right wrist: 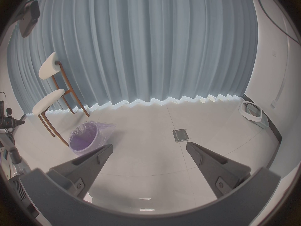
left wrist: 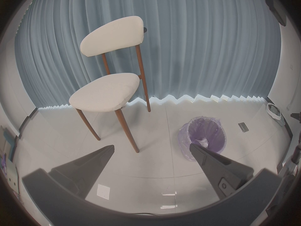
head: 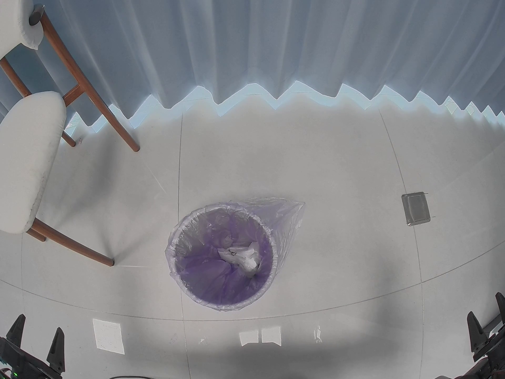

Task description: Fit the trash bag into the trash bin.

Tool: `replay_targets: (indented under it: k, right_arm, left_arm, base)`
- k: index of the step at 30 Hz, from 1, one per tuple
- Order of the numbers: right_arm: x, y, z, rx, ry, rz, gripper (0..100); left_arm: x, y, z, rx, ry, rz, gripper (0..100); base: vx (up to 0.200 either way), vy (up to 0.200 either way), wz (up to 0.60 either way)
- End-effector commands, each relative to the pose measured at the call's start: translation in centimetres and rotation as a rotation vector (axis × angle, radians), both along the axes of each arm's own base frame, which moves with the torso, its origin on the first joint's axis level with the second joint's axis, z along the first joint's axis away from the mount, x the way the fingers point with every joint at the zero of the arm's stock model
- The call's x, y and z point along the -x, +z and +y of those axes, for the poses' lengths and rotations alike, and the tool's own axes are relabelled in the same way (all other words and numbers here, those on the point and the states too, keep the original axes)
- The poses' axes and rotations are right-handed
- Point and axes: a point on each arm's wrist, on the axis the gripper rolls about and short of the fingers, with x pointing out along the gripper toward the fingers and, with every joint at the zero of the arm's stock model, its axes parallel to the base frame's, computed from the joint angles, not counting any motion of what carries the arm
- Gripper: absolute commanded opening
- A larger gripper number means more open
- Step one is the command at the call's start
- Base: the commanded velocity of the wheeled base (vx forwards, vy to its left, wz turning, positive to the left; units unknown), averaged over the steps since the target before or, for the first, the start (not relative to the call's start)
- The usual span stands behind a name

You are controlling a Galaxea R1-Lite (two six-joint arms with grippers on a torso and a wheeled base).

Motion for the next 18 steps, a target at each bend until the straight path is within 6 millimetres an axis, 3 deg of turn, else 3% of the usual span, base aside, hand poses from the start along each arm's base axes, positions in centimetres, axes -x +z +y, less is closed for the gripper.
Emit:
replay_targets:
  k: [1, 10, 13, 18]
  right_arm:
    - [-0.14, -0.48, 0.02, -0.001, 0.0, 0.023, 100]
    - [-0.14, -0.47, 0.02, -0.002, 0.0, 0.021, 100]
    - [-0.14, -0.47, 0.02, -0.002, 0.0, 0.021, 100]
    - [-0.14, -0.47, 0.02, -0.004, 0.0, 0.021, 100]
  left_arm:
    - [-0.04, -0.48, 0.0, 0.006, -0.001, 0.012, 100]
    - [-0.04, -0.48, 0.0, 0.005, -0.002, 0.012, 100]
    - [-0.04, -0.48, 0.0, 0.006, -0.002, 0.012, 100]
    - [-0.03, -0.49, 0.0, 0.006, -0.001, 0.011, 100]
  base:
    - [0.0, 0.0, 0.0]
    - [0.0, 0.2, 0.0]
    - [0.2, 0.2, 0.0]
    - [0.2, 0.0, 0.0]
